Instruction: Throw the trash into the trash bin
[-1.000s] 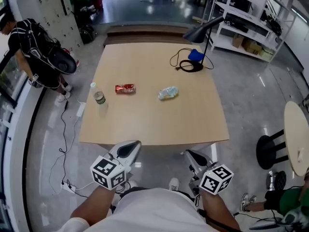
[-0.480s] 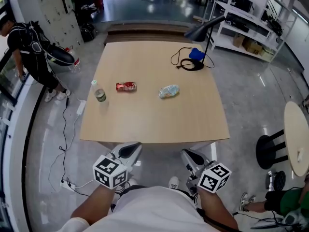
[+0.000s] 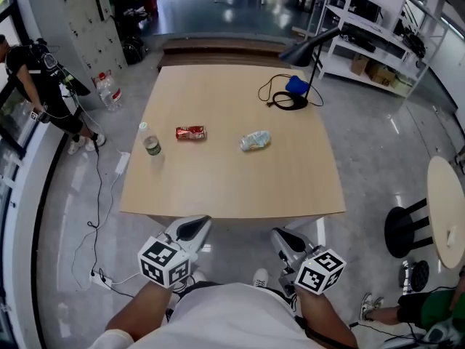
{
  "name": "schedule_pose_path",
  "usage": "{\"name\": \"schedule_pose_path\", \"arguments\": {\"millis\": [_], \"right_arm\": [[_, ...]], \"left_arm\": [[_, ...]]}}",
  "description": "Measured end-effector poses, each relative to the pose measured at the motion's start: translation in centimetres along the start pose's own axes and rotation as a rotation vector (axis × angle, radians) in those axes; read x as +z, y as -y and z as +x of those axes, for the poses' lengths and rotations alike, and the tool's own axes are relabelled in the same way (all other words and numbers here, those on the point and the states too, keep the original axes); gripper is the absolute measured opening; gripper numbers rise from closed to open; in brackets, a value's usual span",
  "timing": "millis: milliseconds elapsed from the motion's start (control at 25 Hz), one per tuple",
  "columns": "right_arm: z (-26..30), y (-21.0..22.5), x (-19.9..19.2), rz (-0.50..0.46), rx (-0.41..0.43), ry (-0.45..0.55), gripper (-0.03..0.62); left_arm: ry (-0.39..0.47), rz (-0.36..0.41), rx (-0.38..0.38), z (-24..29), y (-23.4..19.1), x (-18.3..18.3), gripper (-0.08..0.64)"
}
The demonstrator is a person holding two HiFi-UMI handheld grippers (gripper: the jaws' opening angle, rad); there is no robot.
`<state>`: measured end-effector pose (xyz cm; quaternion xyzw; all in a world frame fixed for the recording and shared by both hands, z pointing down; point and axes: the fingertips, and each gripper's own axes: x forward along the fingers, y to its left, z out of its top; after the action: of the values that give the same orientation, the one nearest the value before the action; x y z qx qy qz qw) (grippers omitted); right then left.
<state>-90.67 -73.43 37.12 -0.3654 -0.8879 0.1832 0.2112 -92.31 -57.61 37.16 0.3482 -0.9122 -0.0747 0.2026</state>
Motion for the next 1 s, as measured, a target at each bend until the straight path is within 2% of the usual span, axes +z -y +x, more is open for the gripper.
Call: {"name": "schedule_pose_path", "arguments": {"millis": [560, 880, 1000], "right_arm": [[0.9, -1.2, -0.5, -0.046, -0.018, -0.059, 0.002], [3.5, -4.7, -1.5, -0.083, -0.023, -0.085, 0.002], [4.5, -6.6, -2.6, -0.132, -0.025, -0.100, 0.002]], "left_arm": [[0.020, -0.013, -0.011, -0.9, -0.6, -0.1, 0.008], [0.012, -0.003, -0.036, -3.6, -2.4, -0.9, 0.008], [-0.008, -0.007, -0.051, -4.9, -3.0, -2.1, 0.009]]}}
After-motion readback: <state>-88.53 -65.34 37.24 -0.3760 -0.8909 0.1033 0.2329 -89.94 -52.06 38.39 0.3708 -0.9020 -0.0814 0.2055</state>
